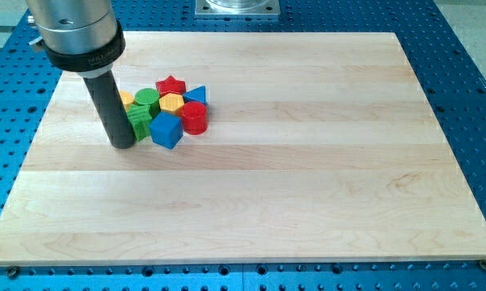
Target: Push the heart to the top left of the green circle
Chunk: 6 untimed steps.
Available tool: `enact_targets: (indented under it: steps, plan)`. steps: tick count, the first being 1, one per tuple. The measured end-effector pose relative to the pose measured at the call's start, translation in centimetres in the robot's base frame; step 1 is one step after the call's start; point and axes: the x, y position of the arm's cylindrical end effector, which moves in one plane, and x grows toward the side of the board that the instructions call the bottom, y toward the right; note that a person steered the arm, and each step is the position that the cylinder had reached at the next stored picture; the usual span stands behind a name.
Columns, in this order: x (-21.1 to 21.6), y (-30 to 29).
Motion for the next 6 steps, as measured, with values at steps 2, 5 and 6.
enact_targets:
  steps: [2, 5, 6]
  plan:
    - [-3.0, -4.6]
    - [-7.3, -2.3]
    - [-8.3, -4.4]
